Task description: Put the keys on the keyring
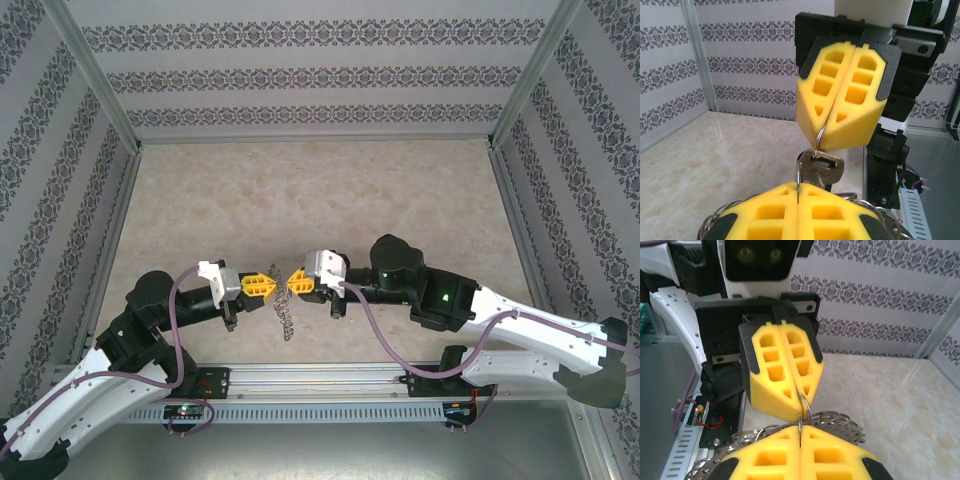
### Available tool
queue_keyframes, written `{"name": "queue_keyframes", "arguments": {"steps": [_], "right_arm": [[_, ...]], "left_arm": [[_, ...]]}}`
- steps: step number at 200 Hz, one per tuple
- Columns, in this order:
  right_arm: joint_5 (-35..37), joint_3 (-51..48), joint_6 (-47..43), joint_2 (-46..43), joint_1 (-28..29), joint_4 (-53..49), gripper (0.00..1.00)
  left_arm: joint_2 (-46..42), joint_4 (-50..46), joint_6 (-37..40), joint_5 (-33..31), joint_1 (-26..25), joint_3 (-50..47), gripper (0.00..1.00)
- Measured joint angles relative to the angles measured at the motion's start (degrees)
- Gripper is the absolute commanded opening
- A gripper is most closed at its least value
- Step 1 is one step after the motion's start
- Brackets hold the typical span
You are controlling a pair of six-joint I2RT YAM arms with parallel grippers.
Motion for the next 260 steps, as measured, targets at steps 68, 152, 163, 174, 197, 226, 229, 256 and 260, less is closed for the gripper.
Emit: {"name": "queue_keyframes", "arguments": {"steps": [68,152,163,174,197,226,229,256,260], "right_arm": [[-0.5,0.0,0.0,1.1,0.0,1.2,0.0],[-0.5,0.0,0.0,1.2,-0.1,2.2,0.0],[-0.5,0.0,0.0,1.2,-0.1,2.2,0.0],[-0.5,0.0,0.0,1.2,-0.1,2.2,0.0],[-0.5,0.0,0.0,1.6,-0.1,2.2,0.0],[-0.5,0.0,0.0,1.9,-0.1,2.2,0.0],[-0.5,0.0,0.0,1.9,-0.1,2.1,0.0],[-0.5,0.0,0.0,1.9,-0.1,2.2,0.0],[-0.5,0.0,0.0,1.9,-0.1,2.2,0.0]], "left_arm": [[0.0,0.0,0.0,0.0,0.0,0.0,0.0],[0.0,0.0,0.0,0.2,0.0,0.0,0.0],[0.0,0.0,0.0,0.3,0.0,0.0,0.0],[-0.1,0.0,0.0,0.4,0.0,0.0,0.0],[-0.2,0.0,0.0,0.5,0.0,0.0,0.0],[-0.2,0.0,0.0,0.5,0.0,0.0,0.0],[-0.2,0.0,0.0,0.5,0.0,0.0,0.0],[-0.5,0.0,0.0,0.5,0.0,0.0,0.0],[-0.5,0.0,0.0,0.5,0.0,0.0,0.0]]}}
